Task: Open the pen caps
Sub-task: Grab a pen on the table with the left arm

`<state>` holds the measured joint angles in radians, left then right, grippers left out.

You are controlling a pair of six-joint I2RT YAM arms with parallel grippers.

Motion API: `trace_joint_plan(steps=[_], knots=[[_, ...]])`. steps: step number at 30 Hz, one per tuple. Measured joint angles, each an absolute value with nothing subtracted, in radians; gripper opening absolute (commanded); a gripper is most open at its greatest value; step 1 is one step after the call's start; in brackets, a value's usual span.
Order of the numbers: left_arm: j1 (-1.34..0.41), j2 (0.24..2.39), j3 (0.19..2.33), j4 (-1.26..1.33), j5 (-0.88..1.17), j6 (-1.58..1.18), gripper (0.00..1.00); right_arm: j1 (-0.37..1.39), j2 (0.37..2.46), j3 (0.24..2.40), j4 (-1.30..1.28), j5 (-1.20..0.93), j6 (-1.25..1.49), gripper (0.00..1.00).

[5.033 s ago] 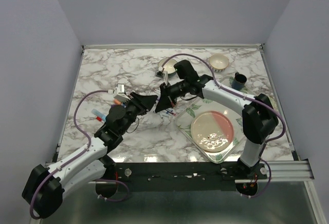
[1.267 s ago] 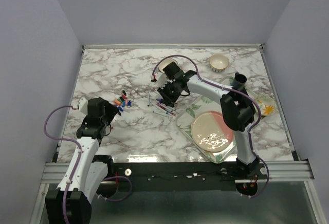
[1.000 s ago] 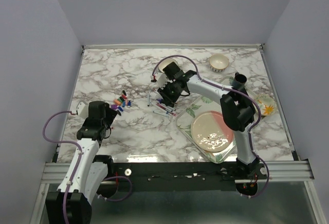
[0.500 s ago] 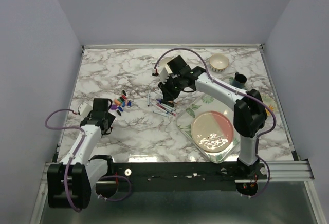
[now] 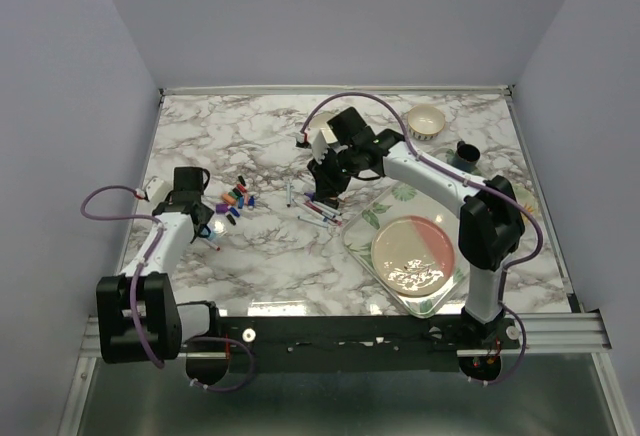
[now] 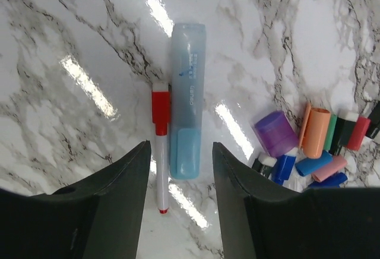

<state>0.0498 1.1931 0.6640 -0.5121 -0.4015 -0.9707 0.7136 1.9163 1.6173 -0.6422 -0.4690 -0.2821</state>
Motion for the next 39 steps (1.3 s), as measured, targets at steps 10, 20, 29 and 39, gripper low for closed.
trace_joint_plan(steps=[10,20,29,39], knots=[[0.087,1.408,0.783,-0.505,-0.404,-0.902,0.5,0.714,1.886,1.616,-0.643,-0.501,-0.282,0.27],[0.113,1.477,0.859,-0.508,-0.412,-0.859,0.51,0.714,1.872,1.616,-0.643,-0.519,-0.282,0.26],[0.132,1.559,0.872,-0.511,-0.412,-0.85,0.48,0.714,1.872,1.616,-0.645,-0.534,-0.281,0.26],[0.138,1.635,0.927,-0.508,-0.4,-0.835,0.25,0.714,1.872,1.616,-0.646,-0.548,-0.281,0.26]])
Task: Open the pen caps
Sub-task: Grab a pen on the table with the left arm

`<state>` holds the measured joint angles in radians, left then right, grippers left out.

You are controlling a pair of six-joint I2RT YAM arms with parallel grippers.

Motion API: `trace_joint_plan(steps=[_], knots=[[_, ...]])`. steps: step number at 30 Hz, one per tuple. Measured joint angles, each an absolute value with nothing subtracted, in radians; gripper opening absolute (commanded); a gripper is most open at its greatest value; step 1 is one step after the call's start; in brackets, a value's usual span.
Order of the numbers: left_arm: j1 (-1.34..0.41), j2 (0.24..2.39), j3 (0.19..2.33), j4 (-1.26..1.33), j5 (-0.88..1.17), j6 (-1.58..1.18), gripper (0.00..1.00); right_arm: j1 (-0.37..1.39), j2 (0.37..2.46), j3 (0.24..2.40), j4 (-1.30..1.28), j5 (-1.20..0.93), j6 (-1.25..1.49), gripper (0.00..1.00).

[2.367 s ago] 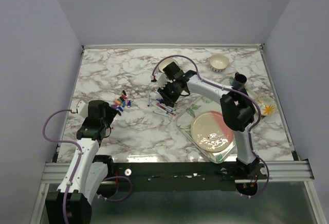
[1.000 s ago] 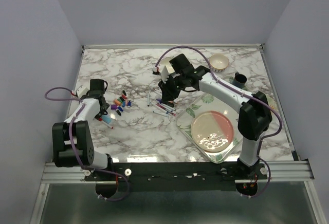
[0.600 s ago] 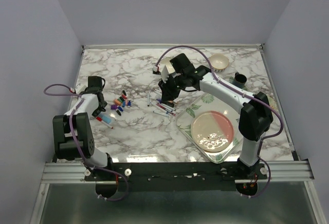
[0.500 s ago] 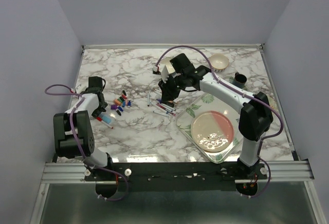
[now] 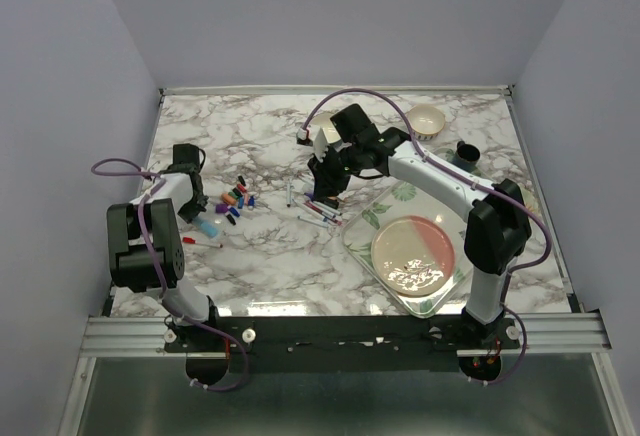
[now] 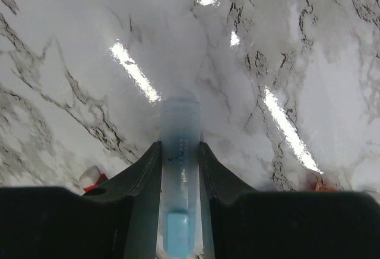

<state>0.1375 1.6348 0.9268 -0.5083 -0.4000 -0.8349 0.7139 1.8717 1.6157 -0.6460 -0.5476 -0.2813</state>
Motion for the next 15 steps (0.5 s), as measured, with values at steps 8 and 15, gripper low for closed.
trace_joint_plan(steps=[8,15], knots=[[0.138,1.635,0.93,-0.494,-0.365,-0.794,0.04,0.714,1.872,1.612,-0.646,-0.55,-0.282,0.25],[0.141,1.501,0.851,-0.404,-0.211,-0.749,0.0,0.714,1.865,1.594,-0.645,-0.597,-0.295,0.24]])
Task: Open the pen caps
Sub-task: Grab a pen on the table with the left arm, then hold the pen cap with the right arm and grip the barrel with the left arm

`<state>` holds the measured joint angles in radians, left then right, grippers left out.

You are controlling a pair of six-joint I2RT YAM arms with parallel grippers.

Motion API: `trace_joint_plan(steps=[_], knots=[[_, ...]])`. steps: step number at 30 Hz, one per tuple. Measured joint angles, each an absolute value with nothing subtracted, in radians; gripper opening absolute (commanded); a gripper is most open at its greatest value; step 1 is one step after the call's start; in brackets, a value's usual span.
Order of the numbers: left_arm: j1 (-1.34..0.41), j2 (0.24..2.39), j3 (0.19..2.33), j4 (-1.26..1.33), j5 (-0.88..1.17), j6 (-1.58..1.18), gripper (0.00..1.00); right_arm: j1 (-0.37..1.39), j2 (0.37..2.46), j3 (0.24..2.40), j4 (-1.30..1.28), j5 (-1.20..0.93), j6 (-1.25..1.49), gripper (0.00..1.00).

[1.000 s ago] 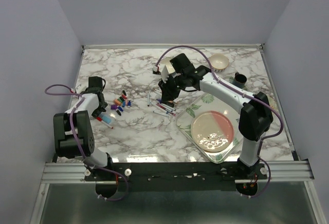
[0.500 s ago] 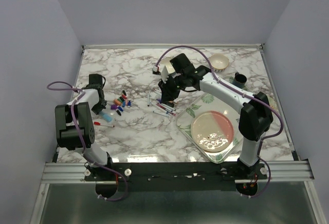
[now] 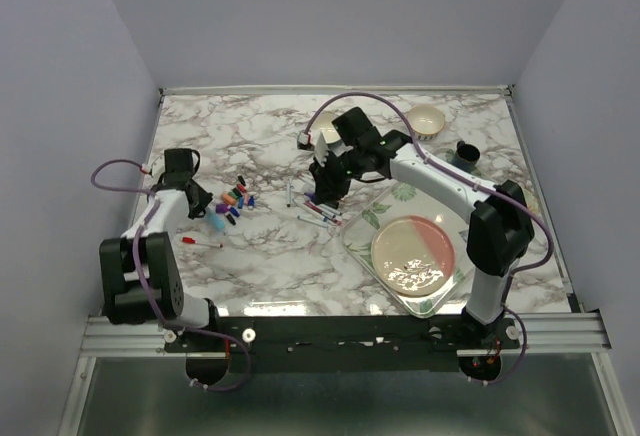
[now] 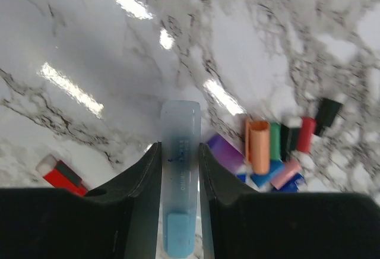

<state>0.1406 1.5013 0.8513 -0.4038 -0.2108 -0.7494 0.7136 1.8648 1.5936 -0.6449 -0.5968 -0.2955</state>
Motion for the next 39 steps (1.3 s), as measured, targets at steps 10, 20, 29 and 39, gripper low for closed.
trace_joint_plan(steps=[10,20,29,39], knots=[[0.111,0.841,0.473,-0.112,0.144,-0.818,0.0,0.715,1.745,1.476,-0.575,-0.869,-0.281,0.4],[-0.181,0.503,0.321,0.05,0.151,-1.022,0.0,0.721,1.728,1.35,-0.331,-1.074,0.01,0.51],[-0.41,0.47,0.281,-0.019,-0.124,-1.209,0.0,0.796,1.728,1.35,-0.302,-0.966,0.062,0.6],[-0.61,0.621,0.334,-0.078,-0.317,-1.332,0.0,0.859,1.794,1.406,-0.366,-0.781,0.007,0.67]])
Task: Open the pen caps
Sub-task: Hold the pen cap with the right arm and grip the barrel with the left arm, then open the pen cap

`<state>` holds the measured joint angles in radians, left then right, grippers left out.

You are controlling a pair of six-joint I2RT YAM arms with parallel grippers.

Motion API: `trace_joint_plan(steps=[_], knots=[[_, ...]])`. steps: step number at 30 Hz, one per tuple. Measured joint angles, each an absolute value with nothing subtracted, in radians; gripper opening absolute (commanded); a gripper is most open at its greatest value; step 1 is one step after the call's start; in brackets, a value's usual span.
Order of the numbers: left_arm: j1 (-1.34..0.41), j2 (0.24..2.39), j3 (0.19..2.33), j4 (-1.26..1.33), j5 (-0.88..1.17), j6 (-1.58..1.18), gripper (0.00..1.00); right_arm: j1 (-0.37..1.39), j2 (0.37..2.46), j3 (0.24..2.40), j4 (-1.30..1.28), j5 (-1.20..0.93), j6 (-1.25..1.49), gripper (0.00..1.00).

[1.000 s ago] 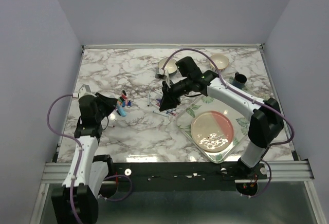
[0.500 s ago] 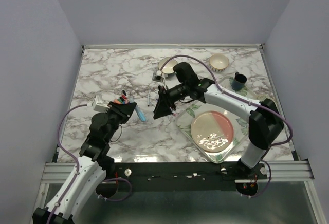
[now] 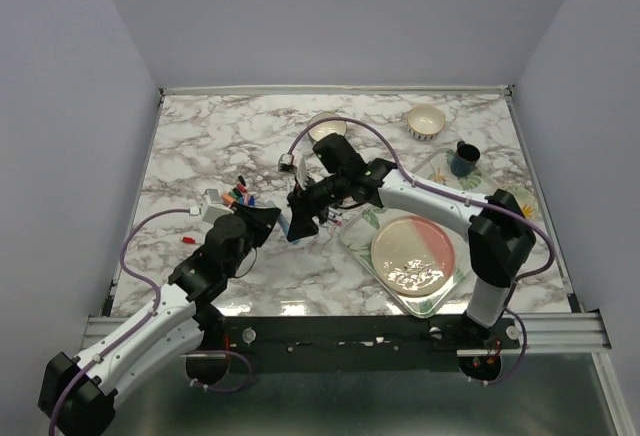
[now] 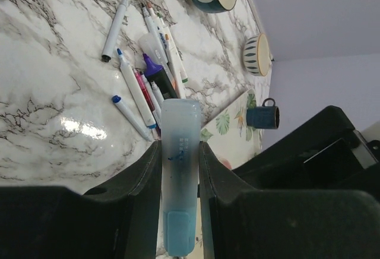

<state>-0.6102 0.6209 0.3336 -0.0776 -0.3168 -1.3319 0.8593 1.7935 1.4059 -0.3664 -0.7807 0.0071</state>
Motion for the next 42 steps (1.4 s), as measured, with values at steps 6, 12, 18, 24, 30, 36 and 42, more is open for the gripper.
trace_joint_plan(steps=[6,12,18,24,30,36,42], knots=[[-0.685,0.634,0.352,-0.098,-0.416,-1.379,0.0,0.864,1.826,1.423,-0.402,-0.693,-0.007,0.68],[-0.751,0.656,0.37,-0.131,-0.506,-1.437,0.0,0.882,1.854,1.437,-0.421,-0.65,-0.008,0.47],[-0.789,0.669,0.384,-0.165,-0.569,-1.465,0.0,0.9,1.877,1.475,-0.468,-0.587,0.01,0.01],[-0.799,0.645,0.379,-0.172,-0.588,-1.467,0.53,0.893,1.893,1.501,-0.497,-0.593,0.01,0.01],[-0.8,0.618,0.349,-0.125,-0.587,-1.462,0.59,0.9,1.892,1.502,-0.496,-0.614,0.006,0.01],[-0.8,0.64,0.347,-0.076,-0.567,-1.433,0.41,0.902,1.892,1.502,-0.497,-0.63,0.005,0.01],[-0.799,0.656,0.336,-0.06,-0.559,-1.396,0.0,0.894,1.889,1.502,-0.501,-0.639,-0.001,0.07]])
